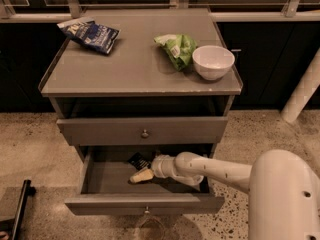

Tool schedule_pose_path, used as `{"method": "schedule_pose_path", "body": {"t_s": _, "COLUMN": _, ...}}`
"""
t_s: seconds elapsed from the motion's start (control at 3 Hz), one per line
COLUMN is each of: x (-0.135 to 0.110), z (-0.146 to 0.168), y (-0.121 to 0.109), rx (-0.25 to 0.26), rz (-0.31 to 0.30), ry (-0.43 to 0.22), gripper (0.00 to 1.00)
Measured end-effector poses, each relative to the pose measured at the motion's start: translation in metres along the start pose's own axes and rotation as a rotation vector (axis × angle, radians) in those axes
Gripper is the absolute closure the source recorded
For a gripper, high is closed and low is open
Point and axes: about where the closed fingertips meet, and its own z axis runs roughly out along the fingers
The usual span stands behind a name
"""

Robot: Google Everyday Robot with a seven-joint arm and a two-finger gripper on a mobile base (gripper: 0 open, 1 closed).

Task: Pick rxbar chocolate from middle drawer and place on counter

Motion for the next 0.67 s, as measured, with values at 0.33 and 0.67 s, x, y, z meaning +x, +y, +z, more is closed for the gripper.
{"method": "schedule_pose_path", "body": {"t_s": 0.33, "x": 0.0000, "z": 0.0000, "y": 0.0000, "rx": 0.000, "rz": 0.000, "ry": 0.000, "gripper": 0.18}}
{"method": "schedule_pose_path", "body": {"t_s": 0.67, "x": 0.0000, "z": 0.0001, "y": 0.0000, "rx": 0.000, "rz": 0.000, "ry": 0.000, "gripper": 0.41}}
